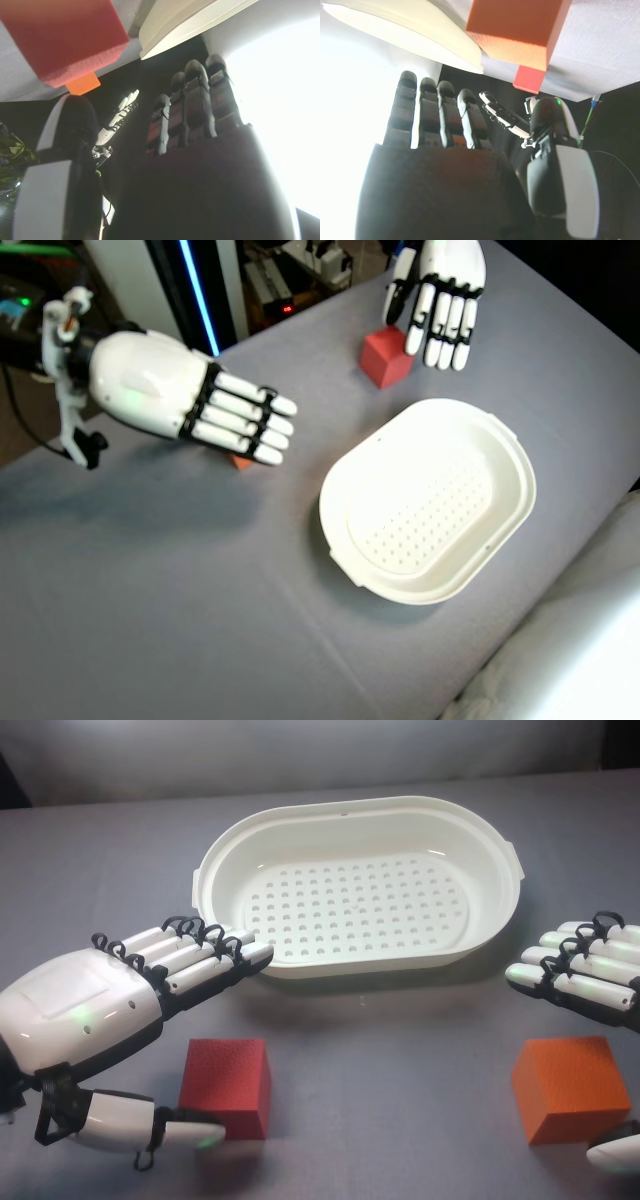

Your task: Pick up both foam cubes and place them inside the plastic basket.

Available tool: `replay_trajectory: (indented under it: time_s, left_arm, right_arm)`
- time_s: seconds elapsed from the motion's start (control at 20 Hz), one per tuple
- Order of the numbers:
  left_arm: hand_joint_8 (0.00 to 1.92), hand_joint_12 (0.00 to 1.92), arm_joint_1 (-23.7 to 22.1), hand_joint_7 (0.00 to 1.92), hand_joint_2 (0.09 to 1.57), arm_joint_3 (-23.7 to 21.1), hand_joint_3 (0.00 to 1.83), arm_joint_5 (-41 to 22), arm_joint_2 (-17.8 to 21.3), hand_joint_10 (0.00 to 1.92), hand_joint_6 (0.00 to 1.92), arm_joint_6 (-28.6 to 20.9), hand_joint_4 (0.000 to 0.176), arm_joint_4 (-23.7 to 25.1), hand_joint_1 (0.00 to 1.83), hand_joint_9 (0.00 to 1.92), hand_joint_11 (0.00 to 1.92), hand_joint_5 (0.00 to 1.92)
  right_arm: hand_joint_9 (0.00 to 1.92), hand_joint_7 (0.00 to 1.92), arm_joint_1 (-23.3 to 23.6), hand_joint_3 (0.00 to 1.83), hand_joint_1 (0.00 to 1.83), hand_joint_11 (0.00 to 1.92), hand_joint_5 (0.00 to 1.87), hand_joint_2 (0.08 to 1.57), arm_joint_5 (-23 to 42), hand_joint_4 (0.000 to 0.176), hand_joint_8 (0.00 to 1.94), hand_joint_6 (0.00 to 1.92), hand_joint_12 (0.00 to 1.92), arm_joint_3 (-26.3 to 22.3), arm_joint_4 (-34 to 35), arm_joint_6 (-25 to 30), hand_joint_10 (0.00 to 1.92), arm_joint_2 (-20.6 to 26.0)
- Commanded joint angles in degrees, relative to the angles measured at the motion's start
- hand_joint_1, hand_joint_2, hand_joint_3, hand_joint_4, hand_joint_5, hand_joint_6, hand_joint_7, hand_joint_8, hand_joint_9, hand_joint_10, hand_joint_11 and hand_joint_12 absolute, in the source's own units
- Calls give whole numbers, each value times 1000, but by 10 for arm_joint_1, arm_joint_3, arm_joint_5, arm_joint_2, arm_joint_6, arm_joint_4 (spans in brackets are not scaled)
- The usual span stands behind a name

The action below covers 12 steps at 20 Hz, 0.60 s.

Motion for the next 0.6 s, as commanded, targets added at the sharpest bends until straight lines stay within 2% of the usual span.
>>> replay_trajectory:
  time_s: [0.0, 0.1, 0.2, 0.25, 0.3, 0.35, 0.45, 0.55]
  left_arm:
    - [0, 358, -4, 0, 962, 1, 2, -66, -1, 0, 0, -3, 32, -3, 593, 0, 0, 0]
    - [0, 231, -3, 0, 968, 0, 1, -64, -1, 0, 0, -7, 37, -1, 564, 0, 0, 0]
    - [0, 282, -3, 0, 962, 2, 0, -50, -5, 0, 0, -10, 37, 6, 580, 0, 0, 0]
    - [0, 298, -4, 0, 961, 5, 0, -42, -10, 0, 0, -15, 30, 10, 598, 0, 0, 0]
    - [0, 429, -4, 0, 956, 11, 0, -33, -18, 2, 0, -20, 34, 13, 627, 6, 0, 0]
    - [0, 625, -6, 0, 948, 17, 0, -23, -27, 8, 0, -23, 30, 13, 653, 26, 0, 0]
    - [1, 1096, -13, 6, 936, 26, 0, 0, -40, 25, 0, -23, 36, 14, 679, 90, 0, 0]
    - [3, 1281, -18, 24, 948, 37, 2, 20, -53, 33, 0, -24, 31, 15, 701, 138, 0, 0]
  right_arm:
    - [0, 0, 5, 36, 449, 0, 0, 979, 60, 0, 0, 0, 0, -2, 4, 2, 0, 0]
    - [0, 0, 5, 30, 447, 0, 0, 977, 60, 0, 0, 0, 0, -2, 4, 2, 0, 0]
    - [0, 0, 5, 29, 451, 0, 0, 985, 56, 0, 0, 0, 0, 0, 4, 2, 0, -2]
    - [0, 0, 5, 25, 465, 0, 0, 982, 51, 0, 0, 0, 0, 3, 4, 2, 0, -8]
    - [0, 0, 5, 22, 510, 0, 0, 982, 45, 2, 0, 0, 0, 9, 7, 2, 0, -15]
    - [0, 0, 5, 15, 550, 0, 0, 973, 37, 0, 0, 0, 0, 17, 11, 2, 0, -27]
    - [0, 0, 5, 16, 567, 0, 0, 981, 24, 0, 0, 0, 0, 33, 23, 2, 0, -47]
    - [0, 0, 10, 14, 579, 0, 0, 982, 5, 0, 0, 0, 0, 47, 32, 2, 0, -64]
